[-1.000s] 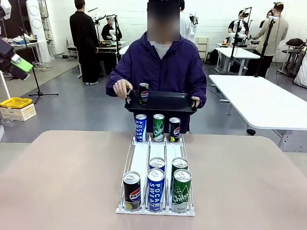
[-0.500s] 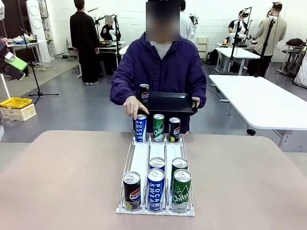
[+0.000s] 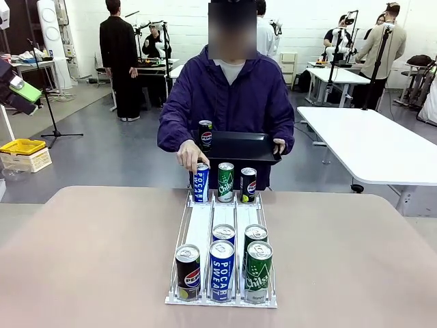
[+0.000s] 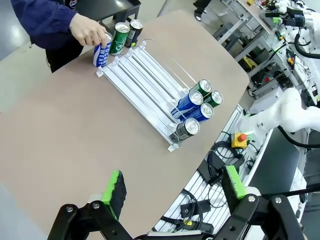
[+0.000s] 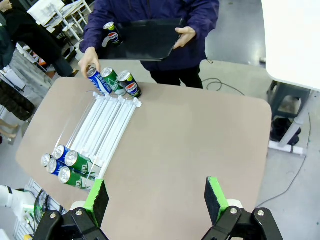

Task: Retrieve and hand over the desired beverage to the person.
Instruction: Pick up another can of the same type that the person held from the Automatic Can Dispenser.

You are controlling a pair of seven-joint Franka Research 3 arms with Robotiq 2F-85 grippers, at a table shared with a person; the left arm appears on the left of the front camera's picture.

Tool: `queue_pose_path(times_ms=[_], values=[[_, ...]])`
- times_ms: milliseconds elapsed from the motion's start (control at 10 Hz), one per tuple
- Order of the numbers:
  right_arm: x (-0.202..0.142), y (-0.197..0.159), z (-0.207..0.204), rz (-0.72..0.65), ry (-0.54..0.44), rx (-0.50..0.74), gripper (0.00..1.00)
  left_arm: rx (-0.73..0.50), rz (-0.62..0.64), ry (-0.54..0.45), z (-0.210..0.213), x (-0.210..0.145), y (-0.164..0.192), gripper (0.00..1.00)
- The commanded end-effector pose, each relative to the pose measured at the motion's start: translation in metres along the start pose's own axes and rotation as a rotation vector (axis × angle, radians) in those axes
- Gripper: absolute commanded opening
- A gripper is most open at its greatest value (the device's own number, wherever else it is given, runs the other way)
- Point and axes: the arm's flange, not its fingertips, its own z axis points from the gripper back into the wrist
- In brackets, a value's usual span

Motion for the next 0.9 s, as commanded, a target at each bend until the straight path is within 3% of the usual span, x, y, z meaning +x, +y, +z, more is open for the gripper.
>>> queue_pose_path(times_ms=[0,800], values=[[0.0003,-0.0014,-0.0018,0.004,-0.007,0.027,1.0,-0.015,-0.015,-0.013,0.0011,0.0008,0.0008,1.0],[0.0003,-0.0014,-0.0018,0.004,-0.007,0.027,1.0,-0.015,-0.015,-0.013,0.0011,0.0008,0.0008,1.0]])
